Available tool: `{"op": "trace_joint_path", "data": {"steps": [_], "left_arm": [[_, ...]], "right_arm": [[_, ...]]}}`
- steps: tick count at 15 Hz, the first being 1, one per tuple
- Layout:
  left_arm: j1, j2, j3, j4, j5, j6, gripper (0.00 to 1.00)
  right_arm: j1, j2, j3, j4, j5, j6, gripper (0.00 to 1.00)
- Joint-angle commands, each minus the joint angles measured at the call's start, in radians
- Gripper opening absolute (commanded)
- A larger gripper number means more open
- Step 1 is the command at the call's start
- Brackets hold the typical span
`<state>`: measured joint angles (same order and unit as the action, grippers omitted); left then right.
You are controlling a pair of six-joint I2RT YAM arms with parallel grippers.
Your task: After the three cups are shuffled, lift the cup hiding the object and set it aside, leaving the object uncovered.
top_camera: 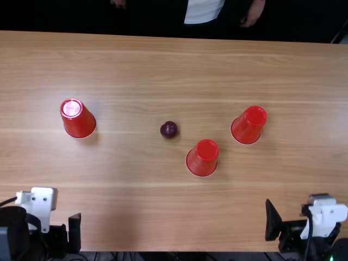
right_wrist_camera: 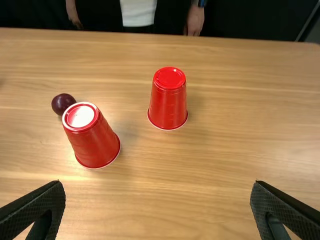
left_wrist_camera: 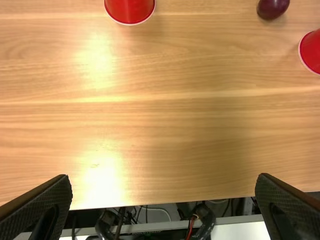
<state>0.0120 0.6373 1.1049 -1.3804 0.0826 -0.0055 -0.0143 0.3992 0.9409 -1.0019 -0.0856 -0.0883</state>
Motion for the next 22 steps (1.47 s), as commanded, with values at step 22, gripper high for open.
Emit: {"op": "trace_joint_path", "data": {"steps": [22], "left_arm": [[0.000,-0.637,-0.899,1.088,0.026,-0.070,1.00]], "right_arm": [[-0.052,-0.399,-0.630,0.826,-0.001,-0.002,1.00]]}}
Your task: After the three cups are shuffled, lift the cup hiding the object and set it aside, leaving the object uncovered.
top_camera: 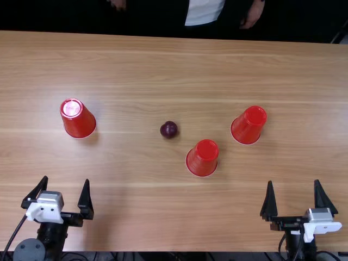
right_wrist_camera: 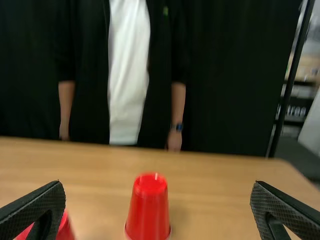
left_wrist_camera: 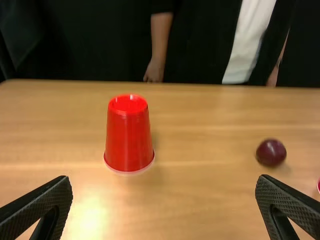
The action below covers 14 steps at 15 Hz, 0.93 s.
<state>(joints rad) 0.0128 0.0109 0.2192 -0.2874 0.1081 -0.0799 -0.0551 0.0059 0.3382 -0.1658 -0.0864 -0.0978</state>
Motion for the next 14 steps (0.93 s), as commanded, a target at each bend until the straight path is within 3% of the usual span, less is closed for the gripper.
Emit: {"op": "trace_joint_path", "data": {"steps": [1,2,5,8,9,11,12,14], "left_arm": [[-0.001,-0.011,-0.055,0.068,-0.001,0.004,1.00],[-0.001,-0.011,-0.092,0.133,-0.003,0.004,1.00],[-0.001,-0.011,-0.179,0.227,-0.066,-0.003,1.00],[-0.001,-0.011,-0.219,0.221,-0.068,0.003,1.00],[-0.001,-0.011,-0.219,0.217,-0.068,0.001,1.00],[-0.001,-0.011,-0.219,0.217,-0.068,0.003,1.00],[-0.001,-0.011,-0.219,0.216,-0.066,0.003,1.00],[-0.001,-0.011,-0.219,0.214,-0.066,0.001,1.00]], "right_arm": [[-0.009,-0.006,-0.074,0.084,0.000,0.008,1.00],[-0.009,-0.006,-0.116,0.154,0.000,0.006,1.00],[-0.009,-0.006,-0.223,0.233,0.000,0.009,1.00],[-0.008,-0.006,-0.294,0.231,0.002,0.019,1.00],[-0.009,-0.006,-0.321,0.231,0.002,0.039,1.00],[-0.009,-0.006,-0.321,0.233,0.002,0.114,1.00],[-0.009,-0.006,-0.323,0.233,0.002,0.125,1.00],[-0.009,-0.006,-0.324,0.233,-0.004,0.116,1.00]]}}
